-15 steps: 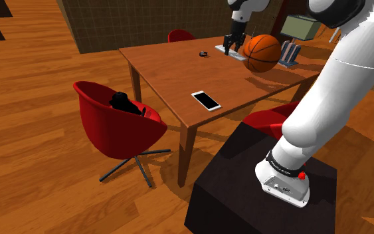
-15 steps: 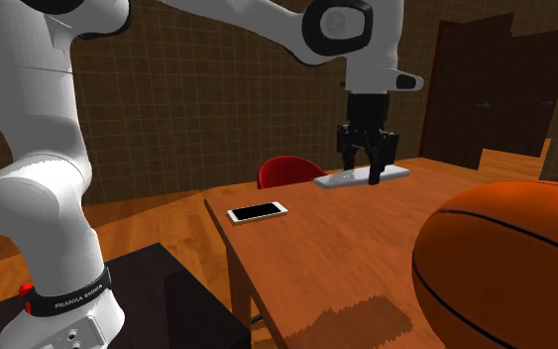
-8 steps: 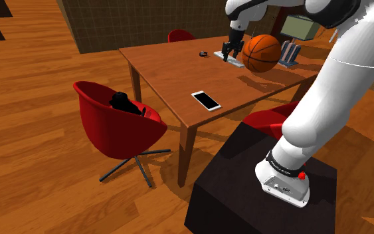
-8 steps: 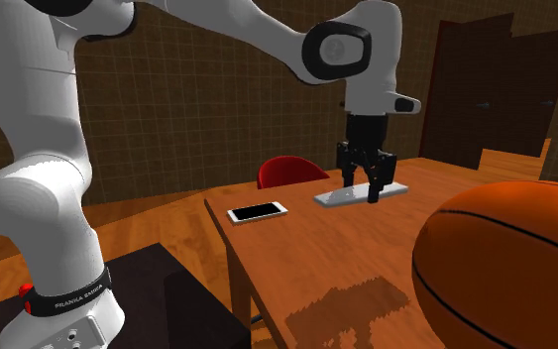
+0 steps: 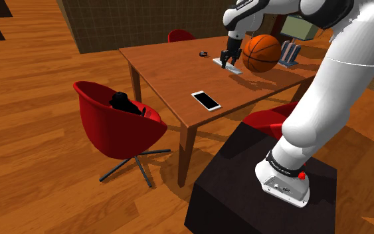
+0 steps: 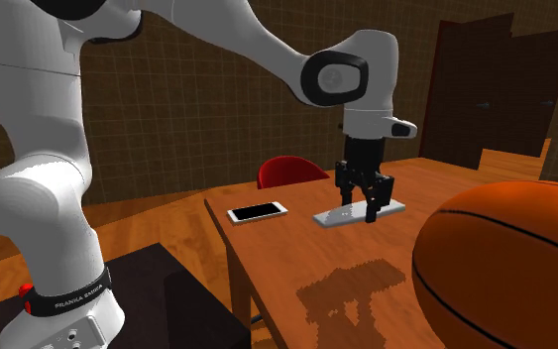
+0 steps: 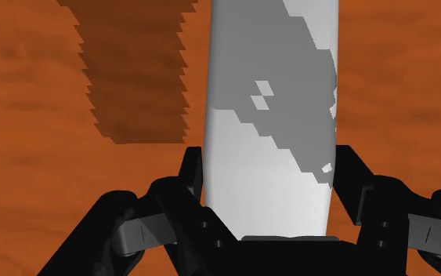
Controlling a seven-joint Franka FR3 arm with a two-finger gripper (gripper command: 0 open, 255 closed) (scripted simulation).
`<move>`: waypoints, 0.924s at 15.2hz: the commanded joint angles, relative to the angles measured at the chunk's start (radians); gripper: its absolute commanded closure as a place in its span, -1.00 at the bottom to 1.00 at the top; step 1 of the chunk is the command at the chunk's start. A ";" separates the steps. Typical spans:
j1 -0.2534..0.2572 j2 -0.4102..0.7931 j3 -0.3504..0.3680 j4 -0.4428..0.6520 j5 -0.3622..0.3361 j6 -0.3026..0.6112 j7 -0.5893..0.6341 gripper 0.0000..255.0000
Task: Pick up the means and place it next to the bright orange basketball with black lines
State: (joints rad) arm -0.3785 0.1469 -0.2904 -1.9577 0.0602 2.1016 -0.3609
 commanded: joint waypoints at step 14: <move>-0.005 0.079 0.008 -0.074 0.033 0.150 -0.021 1.00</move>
State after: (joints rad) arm -0.3838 0.2247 -0.2826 -2.0300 0.0925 2.2481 -0.3820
